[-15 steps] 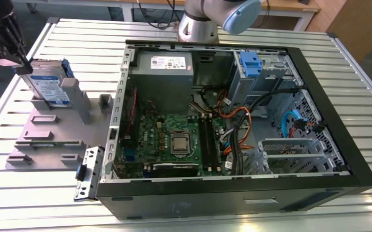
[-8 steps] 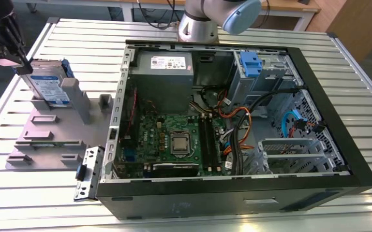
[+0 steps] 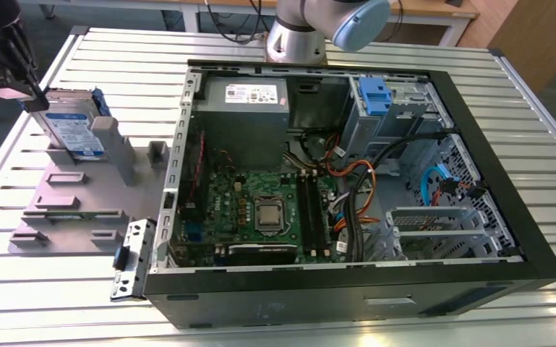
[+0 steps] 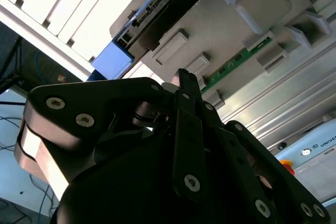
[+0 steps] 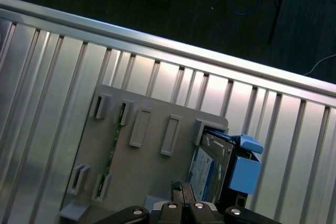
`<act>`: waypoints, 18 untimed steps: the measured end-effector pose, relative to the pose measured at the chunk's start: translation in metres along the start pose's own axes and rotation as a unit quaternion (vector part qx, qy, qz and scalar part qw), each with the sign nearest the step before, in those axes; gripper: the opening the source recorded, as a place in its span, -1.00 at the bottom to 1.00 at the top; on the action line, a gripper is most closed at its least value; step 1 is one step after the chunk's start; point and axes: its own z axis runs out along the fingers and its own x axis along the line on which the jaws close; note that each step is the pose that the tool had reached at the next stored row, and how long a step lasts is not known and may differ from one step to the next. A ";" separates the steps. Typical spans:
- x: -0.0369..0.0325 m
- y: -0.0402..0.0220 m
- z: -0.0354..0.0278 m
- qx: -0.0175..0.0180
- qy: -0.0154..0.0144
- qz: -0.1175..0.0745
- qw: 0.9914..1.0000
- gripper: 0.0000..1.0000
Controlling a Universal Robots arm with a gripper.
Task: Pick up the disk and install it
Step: 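Pick up the disk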
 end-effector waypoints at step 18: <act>0.0000 -0.0001 0.0015 0.001 -0.003 0.061 0.998 -0.79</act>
